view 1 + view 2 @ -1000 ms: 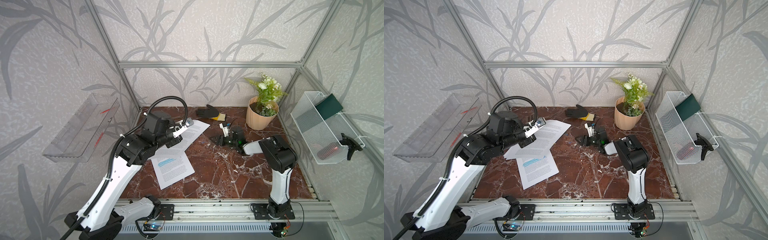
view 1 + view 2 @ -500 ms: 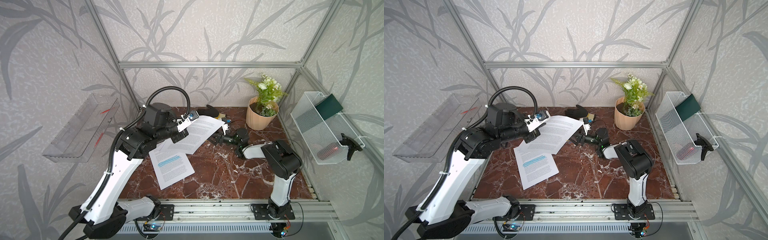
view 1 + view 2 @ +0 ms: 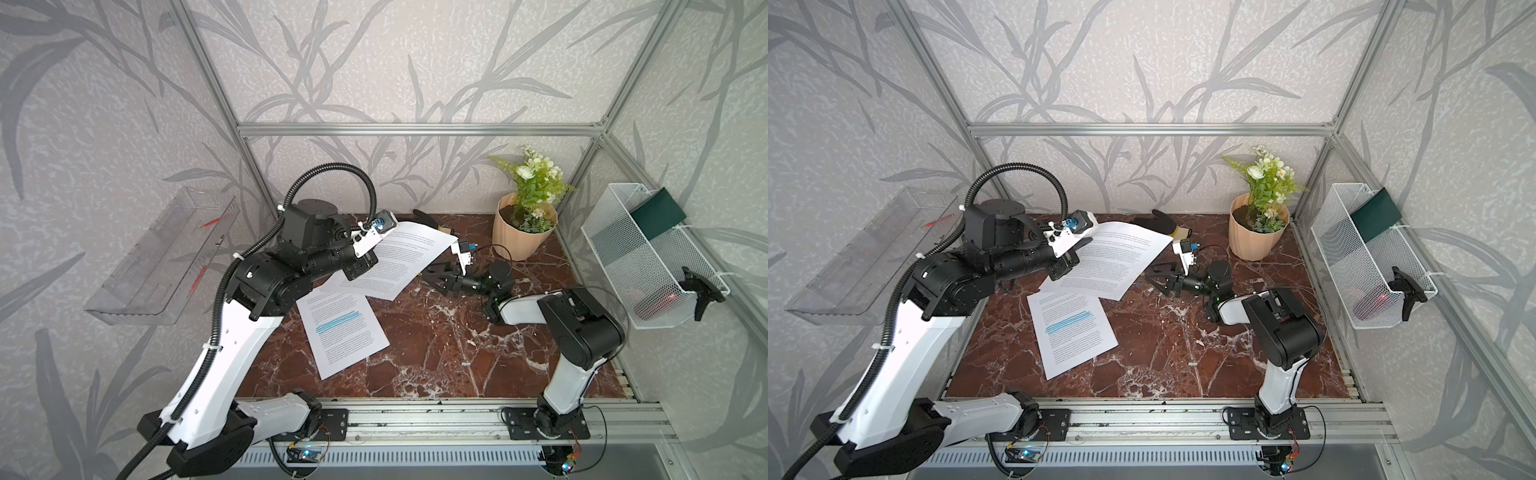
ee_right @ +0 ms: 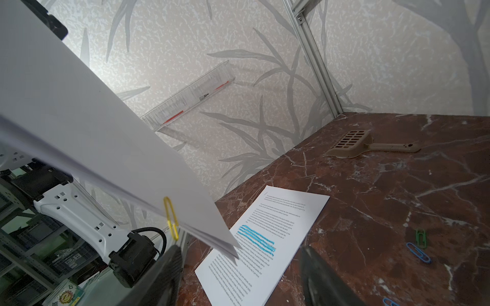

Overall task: Unclip the paperclips from the documents
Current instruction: Remove the paper clip from the document.

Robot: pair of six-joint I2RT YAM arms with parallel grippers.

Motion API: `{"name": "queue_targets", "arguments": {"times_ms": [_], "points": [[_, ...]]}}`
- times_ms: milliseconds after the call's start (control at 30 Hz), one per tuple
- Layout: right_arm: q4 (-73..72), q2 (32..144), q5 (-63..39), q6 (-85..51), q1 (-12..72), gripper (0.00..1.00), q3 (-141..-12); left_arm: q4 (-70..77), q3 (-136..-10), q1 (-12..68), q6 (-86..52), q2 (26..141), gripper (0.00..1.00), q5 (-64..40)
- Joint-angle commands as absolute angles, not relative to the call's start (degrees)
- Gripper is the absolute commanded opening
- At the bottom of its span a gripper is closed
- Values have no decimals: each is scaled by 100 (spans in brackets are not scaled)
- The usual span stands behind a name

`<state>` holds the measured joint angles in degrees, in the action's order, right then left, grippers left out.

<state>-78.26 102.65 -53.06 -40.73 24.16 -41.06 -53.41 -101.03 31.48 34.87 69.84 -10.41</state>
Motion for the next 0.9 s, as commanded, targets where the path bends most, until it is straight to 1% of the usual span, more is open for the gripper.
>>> {"name": "queue_targets", "arguments": {"times_ms": [0,167,367,433,500,600,633,733,767,867], "points": [[-8060,9932,-5572,-4121,2430,71,-4027,-5196,-10266,3127,3418,6952,0,-1113],[-8058,9835,-5552,-4072,2452,71,-3966,-5187,-10363,3123,3358,7030,0,-1350],[-8060,10066,-5493,-3991,2486,71,-4206,-5133,-10390,3126,3302,7051,0,-1482],[-8060,10131,-5511,-4016,2509,69,-4312,-5108,-10388,3121,3283,7071,0,-1500],[-8062,10134,-5512,-4021,2531,65,-4342,-5102,-10381,3123,3277,7071,0,-1511],[-8060,10116,-5494,-4043,2565,52,-4337,-5099,-10359,3121,3276,7058,0,-1500],[-8060,10116,-5489,-4052,2575,46,-4331,-5090,-10345,3125,3285,7041,0,-1486],[-8062,10093,-5447,-4047,2584,34,-4297,-5097,-10333,3122,3297,7026,0,-1479],[-8060,10086,-5449,-4045,2580,32,-4291,-5106,-10322,3127,3304,7027,0,-1476],[-8060,10059,-5468,-4035,2584,31,-4280,-5122,-10283,3124,3318,7008,0,-1461]]}}
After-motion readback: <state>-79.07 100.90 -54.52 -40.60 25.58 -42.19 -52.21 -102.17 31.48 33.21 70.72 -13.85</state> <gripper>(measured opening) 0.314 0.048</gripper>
